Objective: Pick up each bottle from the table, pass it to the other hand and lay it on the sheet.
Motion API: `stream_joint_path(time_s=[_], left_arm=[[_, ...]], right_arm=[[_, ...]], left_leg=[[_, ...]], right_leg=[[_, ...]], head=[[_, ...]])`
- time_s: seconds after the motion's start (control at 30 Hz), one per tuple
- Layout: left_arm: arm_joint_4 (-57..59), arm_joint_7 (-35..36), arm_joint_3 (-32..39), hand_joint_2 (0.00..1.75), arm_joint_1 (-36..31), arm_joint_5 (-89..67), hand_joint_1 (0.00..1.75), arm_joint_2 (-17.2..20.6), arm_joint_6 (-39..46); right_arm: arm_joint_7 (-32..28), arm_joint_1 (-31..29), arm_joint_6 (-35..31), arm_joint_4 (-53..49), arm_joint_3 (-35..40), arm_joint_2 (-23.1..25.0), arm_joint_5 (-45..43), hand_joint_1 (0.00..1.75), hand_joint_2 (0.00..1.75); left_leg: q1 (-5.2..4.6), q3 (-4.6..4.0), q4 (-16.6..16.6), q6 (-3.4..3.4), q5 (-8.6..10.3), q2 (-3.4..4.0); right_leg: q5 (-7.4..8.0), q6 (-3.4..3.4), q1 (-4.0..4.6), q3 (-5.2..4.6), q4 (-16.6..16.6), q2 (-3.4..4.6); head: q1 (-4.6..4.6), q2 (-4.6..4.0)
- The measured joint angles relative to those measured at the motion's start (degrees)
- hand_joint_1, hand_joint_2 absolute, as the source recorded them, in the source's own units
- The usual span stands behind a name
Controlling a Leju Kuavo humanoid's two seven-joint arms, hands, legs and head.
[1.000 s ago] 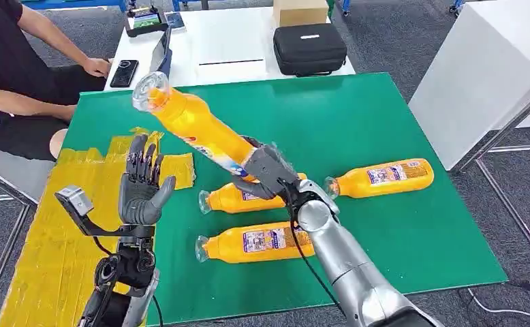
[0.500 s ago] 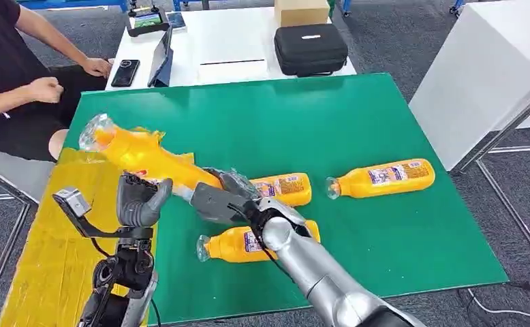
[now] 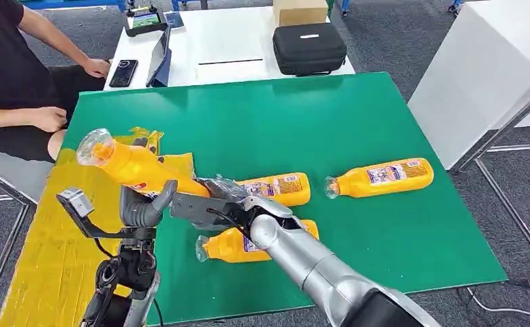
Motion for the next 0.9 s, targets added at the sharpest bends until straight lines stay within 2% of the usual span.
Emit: stream_joint_path(time_s=[0.2,0.23,0.27,0.9], left_arm=[[0.1,0.0,0.0,1.75,0.0,0.2,0.0,0.0,0.0],[0.2,0.0,0.0,1.75,0.0,0.2,1.4,0.0,0.0],[0.3,0.0,0.0,1.75,0.0,0.3,1.71,0.0,0.0],[1.7,-0.4,-0.3,1.75,-0.4,1.2,1.75,0.0,-0.1]], right_arm=[[0.0,-0.9,0.0,0.7,1.3,-0.1,-0.7,1.75,1.75],[0.0,-1.1,0.0,0.9,1.7,-0.1,-0.9,1.75,1.75],[0.0,-1.2,0.0,1.0,2.0,-0.2,-1.1,1.75,1.75],[-0.6,-2.6,-0.6,4.0,3.6,-0.2,-2.7,1.75,1.75]], left_leg=[[0.0,-0.01,0.0,0.0,0.0,0.01],[0.0,-0.01,0.0,0.0,0.0,0.01],[0.0,-0.01,0.0,0.0,0.0,0.01],[0.0,-0.01,0.0,0.0,0.0,0.03]], right_leg=[[0.0,0.0,0.0,-0.02,0.0,0.01],[0.0,0.0,0.0,-0.02,0.0,0.01],[0.0,0.0,0.0,-0.02,0.0,0.01],[0.0,0.0,0.0,-0.04,0.0,0.03]], head=[[0.02,0.0],[0.0,0.0],[0.0,0.0],[0.0,0.0]])
